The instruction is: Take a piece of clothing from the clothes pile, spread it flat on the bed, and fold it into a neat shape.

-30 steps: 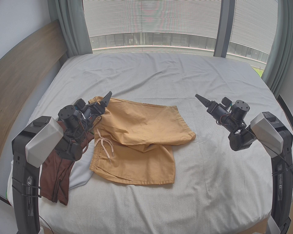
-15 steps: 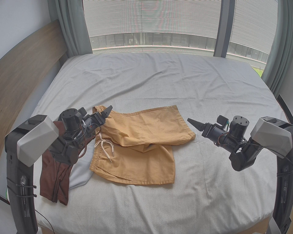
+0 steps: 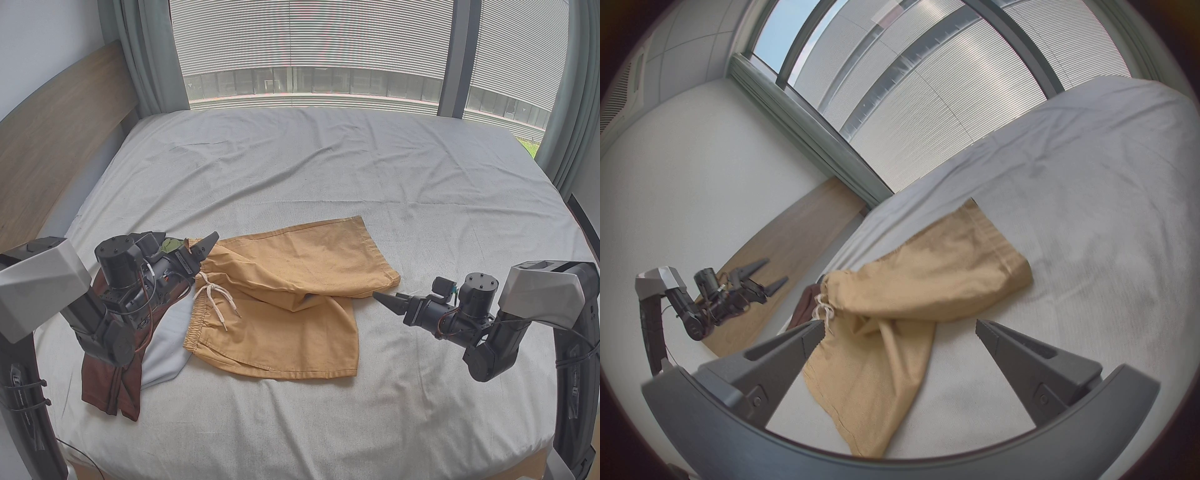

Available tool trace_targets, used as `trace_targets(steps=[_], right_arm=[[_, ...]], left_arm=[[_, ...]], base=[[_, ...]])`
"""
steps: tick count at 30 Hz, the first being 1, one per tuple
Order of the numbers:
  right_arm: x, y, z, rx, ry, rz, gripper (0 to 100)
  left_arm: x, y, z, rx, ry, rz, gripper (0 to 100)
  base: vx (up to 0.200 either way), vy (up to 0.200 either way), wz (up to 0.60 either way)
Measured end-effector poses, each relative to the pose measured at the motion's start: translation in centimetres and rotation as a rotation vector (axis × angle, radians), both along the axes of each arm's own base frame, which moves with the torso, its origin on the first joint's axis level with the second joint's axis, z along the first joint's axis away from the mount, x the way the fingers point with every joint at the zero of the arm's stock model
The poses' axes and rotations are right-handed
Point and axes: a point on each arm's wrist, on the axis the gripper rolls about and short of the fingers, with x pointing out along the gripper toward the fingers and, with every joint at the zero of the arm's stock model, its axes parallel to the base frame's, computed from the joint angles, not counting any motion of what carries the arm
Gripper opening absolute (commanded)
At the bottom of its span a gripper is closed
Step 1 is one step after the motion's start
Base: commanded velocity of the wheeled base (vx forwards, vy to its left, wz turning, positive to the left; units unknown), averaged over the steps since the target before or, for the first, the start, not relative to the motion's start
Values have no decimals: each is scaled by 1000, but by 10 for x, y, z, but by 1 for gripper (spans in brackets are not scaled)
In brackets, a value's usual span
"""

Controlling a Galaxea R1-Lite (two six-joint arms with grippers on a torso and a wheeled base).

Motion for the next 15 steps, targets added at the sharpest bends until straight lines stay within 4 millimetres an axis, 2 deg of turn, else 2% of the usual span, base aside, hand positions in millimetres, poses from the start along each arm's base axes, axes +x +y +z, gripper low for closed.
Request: trace_targets(steps=[7,15], right_arm=[[-5,8,-31,-28,82,23,100],[-9,27,-52,-44,130,70,100]], left_arm=[[-24,1,-2,-8,-39,-52,100],[-31,3,-6,-7,-30,-62,100]], base=[[0,0,0],[0,0,0]])
